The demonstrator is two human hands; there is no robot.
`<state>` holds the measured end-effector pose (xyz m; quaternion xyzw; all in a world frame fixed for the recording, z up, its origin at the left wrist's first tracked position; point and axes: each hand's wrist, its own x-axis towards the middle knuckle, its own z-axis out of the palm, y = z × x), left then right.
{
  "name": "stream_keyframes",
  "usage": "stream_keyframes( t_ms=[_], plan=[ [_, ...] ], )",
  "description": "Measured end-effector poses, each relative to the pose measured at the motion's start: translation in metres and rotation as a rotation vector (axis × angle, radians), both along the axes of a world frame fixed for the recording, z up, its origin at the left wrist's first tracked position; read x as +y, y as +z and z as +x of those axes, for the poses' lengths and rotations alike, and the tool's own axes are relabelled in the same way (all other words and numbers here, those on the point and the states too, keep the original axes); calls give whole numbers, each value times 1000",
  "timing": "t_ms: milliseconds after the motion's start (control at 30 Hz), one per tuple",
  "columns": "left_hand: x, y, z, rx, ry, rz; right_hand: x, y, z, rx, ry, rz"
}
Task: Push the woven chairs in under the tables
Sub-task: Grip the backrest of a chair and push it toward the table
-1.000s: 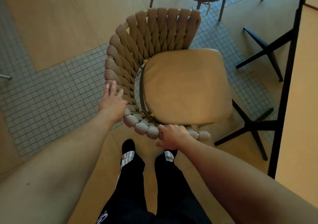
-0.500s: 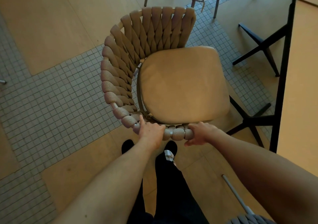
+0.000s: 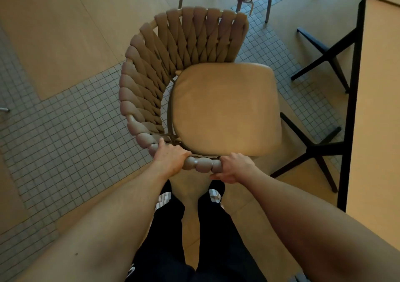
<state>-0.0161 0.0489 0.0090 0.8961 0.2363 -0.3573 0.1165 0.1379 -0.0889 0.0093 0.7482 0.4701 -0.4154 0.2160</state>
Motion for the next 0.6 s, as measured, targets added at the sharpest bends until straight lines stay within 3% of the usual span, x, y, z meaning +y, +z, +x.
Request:
stream_keyframes(
  t_ms=[467,600],
  plan=[
    [45,-6,-62,97,-16,214,46,-6,-82,58,-126,41],
    [49,-8,-65,52,21,175,50,-2,-84,63,-164,-15]
  ],
)
